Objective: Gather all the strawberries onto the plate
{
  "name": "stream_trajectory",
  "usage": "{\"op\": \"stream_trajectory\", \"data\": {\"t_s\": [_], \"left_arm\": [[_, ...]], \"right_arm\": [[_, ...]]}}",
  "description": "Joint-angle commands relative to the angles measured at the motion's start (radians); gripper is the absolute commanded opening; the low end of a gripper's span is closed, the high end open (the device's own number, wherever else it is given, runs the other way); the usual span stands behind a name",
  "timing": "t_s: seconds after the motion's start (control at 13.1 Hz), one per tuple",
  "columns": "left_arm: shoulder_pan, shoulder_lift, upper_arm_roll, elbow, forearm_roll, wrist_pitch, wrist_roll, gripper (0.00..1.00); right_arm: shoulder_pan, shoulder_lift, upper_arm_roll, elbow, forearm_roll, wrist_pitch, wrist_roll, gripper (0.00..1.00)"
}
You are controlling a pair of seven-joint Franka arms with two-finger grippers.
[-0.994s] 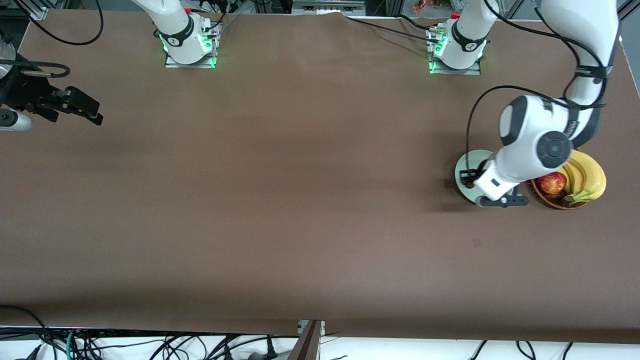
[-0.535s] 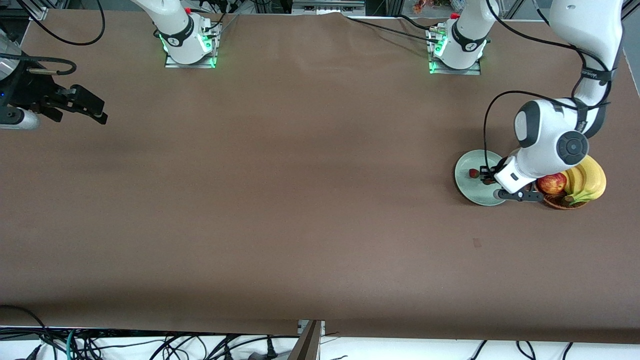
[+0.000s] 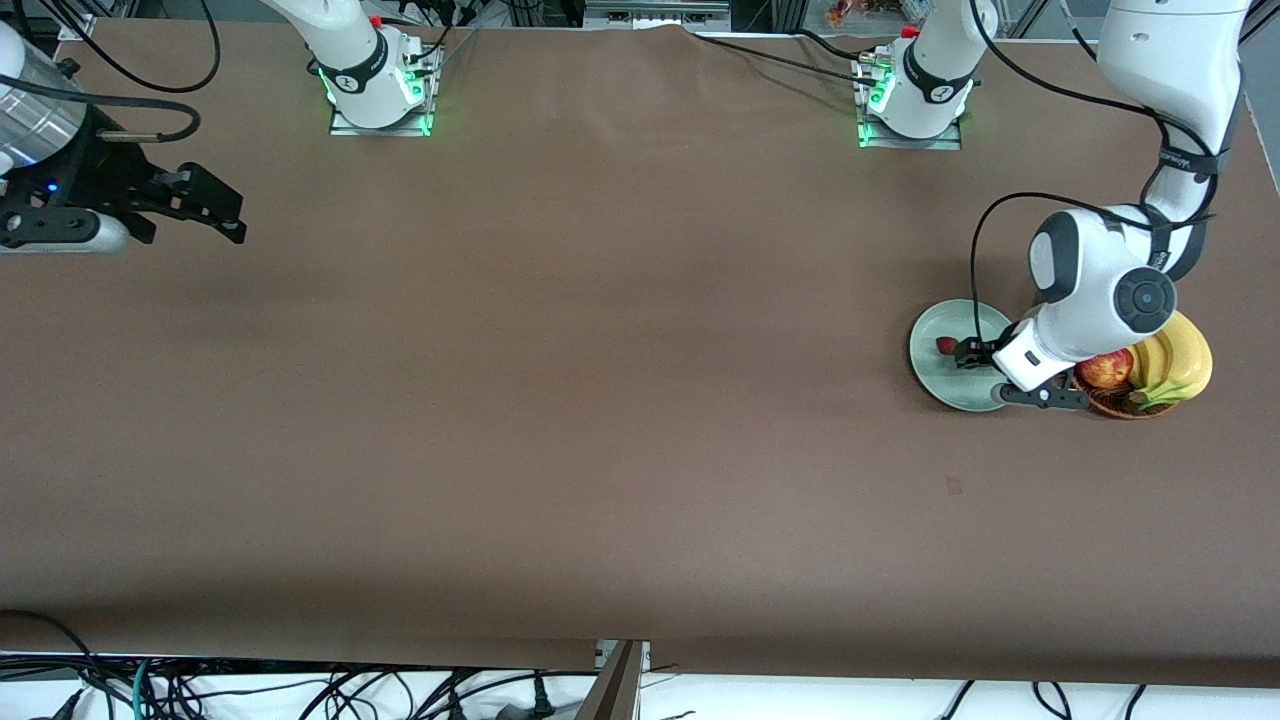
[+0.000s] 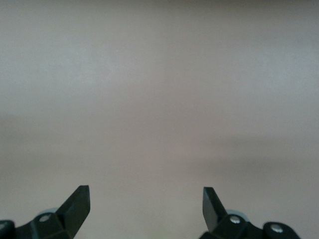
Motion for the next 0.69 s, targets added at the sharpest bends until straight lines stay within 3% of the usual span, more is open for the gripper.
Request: {"op": "stream_trajectory", "data": {"t_s": [0.0, 0.23, 0.61], "left_arm": [[0.000, -0.123, 0.003, 0.008, -0.030, -0.105, 0.039, 1.00], [-0.020, -0.232, 0.017, 0.049, -0.028, -0.252, 0.038, 1.00], [-0.020, -0.345, -0.002, 0.247, -0.024, -0.631, 0.016, 1.00]], "right_arm": [[0.002, 0.008, 0.000, 0.024, -0.007, 0.004, -0.008, 1.00], [0.002, 0.008, 0.000, 0.024, -0.010, 0.004, -0.009, 1.00], [-0.001, 0.010, -0.003, 0.024, -0.020, 0.004, -0.011, 1.00]]}}
